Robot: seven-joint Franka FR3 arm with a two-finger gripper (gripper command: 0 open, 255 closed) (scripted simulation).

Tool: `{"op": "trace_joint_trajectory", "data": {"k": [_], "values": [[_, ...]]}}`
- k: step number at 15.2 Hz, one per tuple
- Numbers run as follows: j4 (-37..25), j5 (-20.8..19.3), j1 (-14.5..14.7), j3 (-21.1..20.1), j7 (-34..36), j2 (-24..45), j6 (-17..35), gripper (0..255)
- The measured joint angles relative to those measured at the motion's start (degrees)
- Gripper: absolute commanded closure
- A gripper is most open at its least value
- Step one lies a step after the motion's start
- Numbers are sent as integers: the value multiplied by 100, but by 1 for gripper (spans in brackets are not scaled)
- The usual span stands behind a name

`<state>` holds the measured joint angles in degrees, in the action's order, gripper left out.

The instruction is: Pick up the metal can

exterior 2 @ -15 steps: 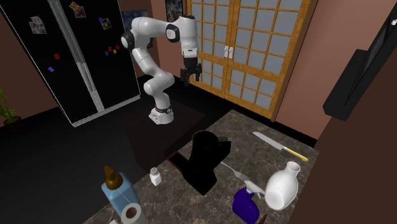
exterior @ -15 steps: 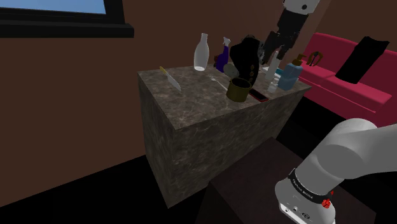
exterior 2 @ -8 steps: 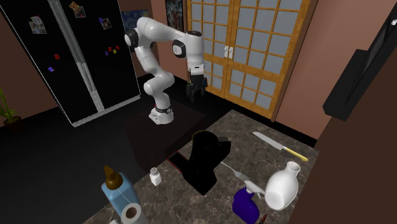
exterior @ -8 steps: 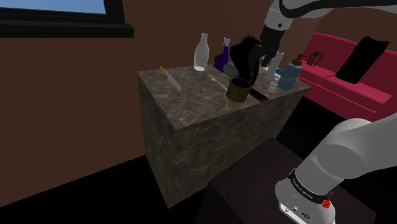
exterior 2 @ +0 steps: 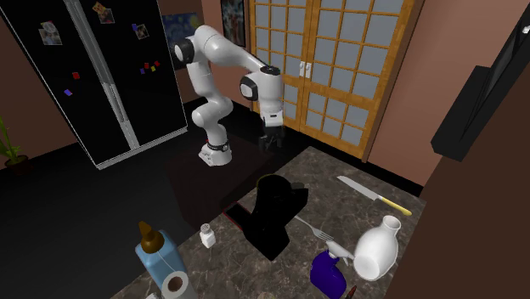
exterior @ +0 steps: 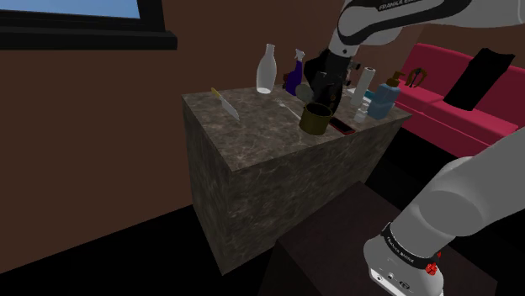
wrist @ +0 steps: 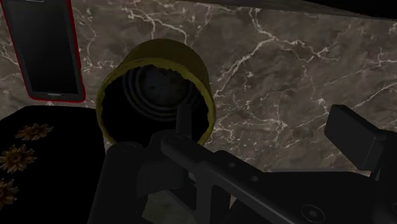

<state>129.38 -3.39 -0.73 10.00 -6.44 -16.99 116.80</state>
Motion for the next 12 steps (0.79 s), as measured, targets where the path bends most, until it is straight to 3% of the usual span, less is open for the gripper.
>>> {"op": "trace_joint_trajectory", "data": {"k": [6,12], "values": [[-568,319,-5,206,-401,1299,655,0],[-485,423,-8,224,-489,1656,1081,0]]}}
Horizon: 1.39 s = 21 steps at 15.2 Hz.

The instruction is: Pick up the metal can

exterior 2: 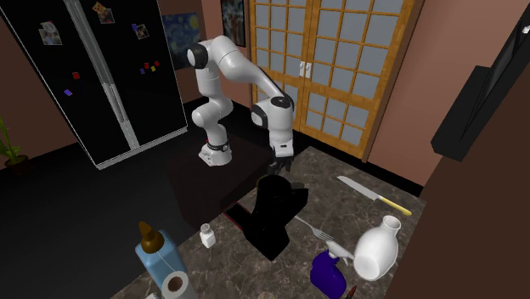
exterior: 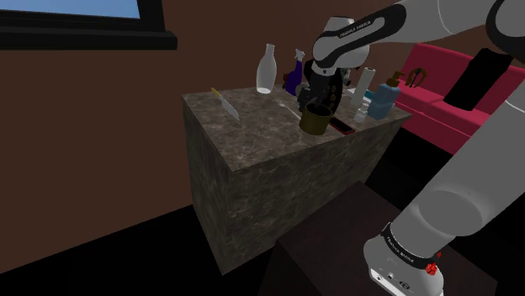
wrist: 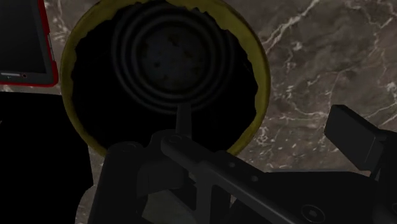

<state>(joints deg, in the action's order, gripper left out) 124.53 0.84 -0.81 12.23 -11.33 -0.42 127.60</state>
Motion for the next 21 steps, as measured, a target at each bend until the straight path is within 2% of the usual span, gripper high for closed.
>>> {"op": "trace_joint_trajectory", "data": {"k": [2,3,13,21], "values": [[62,21,-1,1,-16,71,132,0],[80,25,-1,1,-19,85,163,255],[98,30,-2,2,-23,97,196,255],[-192,-38,2,-4,31,-134,-321,255]]}}
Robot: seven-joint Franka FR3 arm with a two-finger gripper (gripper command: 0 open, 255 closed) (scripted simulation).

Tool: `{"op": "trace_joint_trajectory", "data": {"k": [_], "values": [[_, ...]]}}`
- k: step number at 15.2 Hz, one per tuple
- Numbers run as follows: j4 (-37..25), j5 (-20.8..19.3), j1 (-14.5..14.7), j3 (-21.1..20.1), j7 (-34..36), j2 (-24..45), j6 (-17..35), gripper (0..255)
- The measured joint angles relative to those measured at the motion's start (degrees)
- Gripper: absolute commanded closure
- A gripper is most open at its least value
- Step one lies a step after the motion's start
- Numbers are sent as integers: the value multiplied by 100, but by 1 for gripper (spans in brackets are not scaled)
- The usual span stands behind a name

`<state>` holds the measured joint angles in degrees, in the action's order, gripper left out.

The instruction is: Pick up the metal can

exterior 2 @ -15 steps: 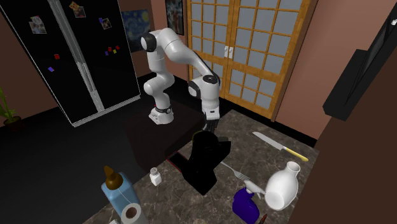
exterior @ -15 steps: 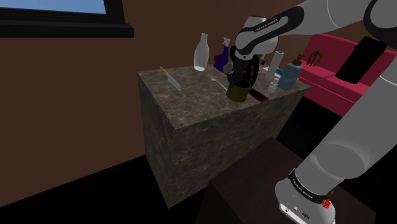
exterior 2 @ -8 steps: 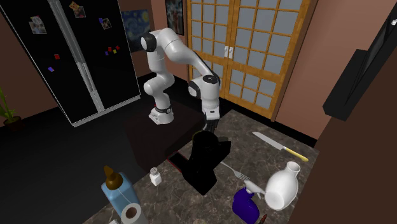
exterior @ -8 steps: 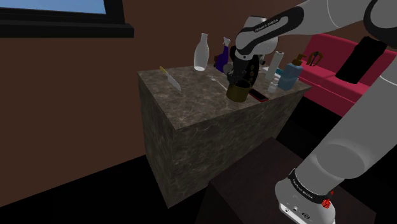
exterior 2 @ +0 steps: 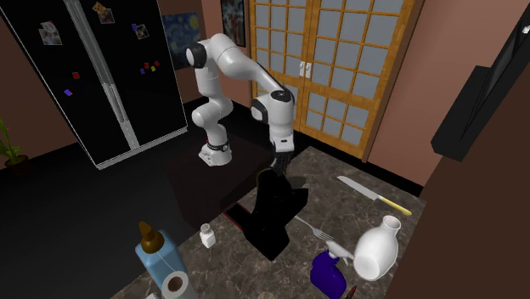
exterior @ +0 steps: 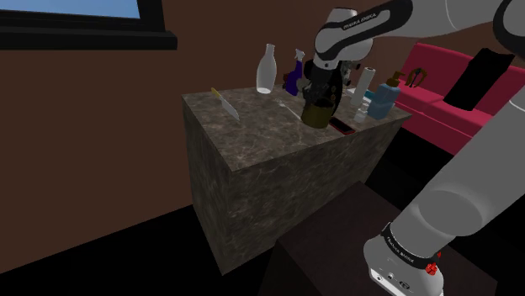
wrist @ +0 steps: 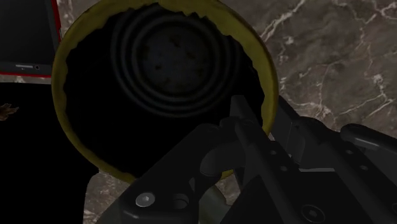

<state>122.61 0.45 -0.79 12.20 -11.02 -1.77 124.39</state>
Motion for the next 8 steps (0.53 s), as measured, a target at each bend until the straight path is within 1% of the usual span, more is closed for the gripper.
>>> {"op": "trace_joint_trajectory", "data": {"k": [8], "values": [[-381,-49,-1,-5,32,-194,-570,255]]}}
